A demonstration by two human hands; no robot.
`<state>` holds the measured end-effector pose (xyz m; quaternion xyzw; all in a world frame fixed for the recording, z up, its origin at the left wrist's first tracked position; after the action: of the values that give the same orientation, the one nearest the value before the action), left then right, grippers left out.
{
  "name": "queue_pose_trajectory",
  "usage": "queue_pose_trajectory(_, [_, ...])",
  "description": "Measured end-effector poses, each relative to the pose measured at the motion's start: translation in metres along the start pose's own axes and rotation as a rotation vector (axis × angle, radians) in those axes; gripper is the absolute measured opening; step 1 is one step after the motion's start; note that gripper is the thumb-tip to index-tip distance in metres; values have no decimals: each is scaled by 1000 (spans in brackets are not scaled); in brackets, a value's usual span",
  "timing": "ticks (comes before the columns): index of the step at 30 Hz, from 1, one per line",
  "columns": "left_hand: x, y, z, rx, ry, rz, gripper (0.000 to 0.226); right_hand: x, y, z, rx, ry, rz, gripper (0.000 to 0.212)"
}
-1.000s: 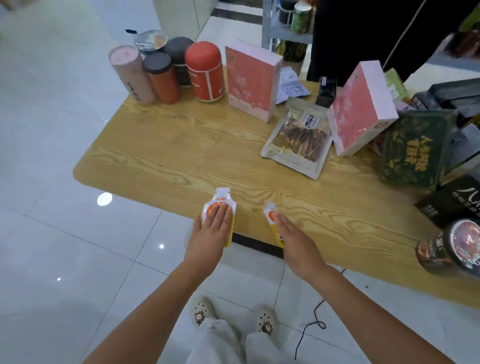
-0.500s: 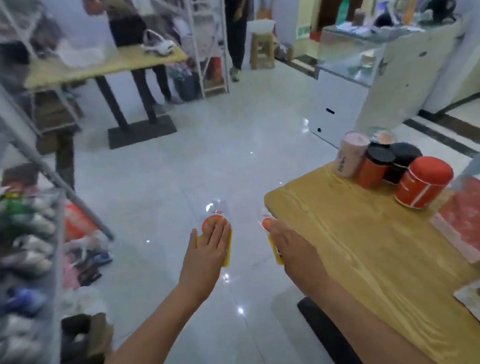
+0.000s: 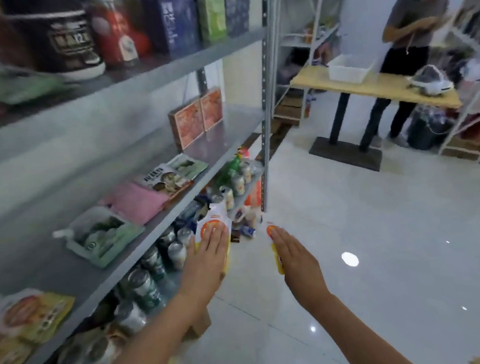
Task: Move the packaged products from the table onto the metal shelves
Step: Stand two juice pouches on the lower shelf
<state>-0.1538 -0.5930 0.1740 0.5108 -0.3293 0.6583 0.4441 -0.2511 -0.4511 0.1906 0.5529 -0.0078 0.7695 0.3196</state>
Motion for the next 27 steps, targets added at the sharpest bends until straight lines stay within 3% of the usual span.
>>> queue_pose_trajectory(7, [-5, -14, 38, 397, -10, 169, 85, -14, 66, 19, 297, 56, 119, 105])
queue_pose_trajectory(10, [-3, -15, 39, 522, -41, 116, 86, -15, 84, 15, 388, 57, 161, 102])
queue_pose_trajectory(13, [-14, -21, 34, 642, -71, 178, 88, -25, 97, 7, 449, 96, 230, 108])
queue_pose_trajectory(18, [-33, -53, 38, 798, -33, 200, 112, -63, 98, 13, 510, 257, 360, 102])
queue_pose_trajectory(20, [-41, -65, 46, 846, -73, 252, 108, -77, 103, 26, 536, 295, 398, 103])
queue_pose_trajectory(23, [-41, -72, 74, 930, -17, 190, 98, -94, 124, 55, 576, 327, 423, 107])
queue_pose_trajectory(27, [-30, -64, 126, 981, -13, 115, 104, -110, 165, 99, 649, 378, 399, 105])
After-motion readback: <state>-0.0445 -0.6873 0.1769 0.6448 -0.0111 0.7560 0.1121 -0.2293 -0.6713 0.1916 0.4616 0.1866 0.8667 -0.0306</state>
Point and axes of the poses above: each hand's wrist, its own y-axis towards the middle knuckle, its own x-axis out of the back of the hand, z = x × y, the point moved 9 cm from there along y, towards the middle knuckle, and after that the axes turned 7 degrees about y, right-handed, at the moved point
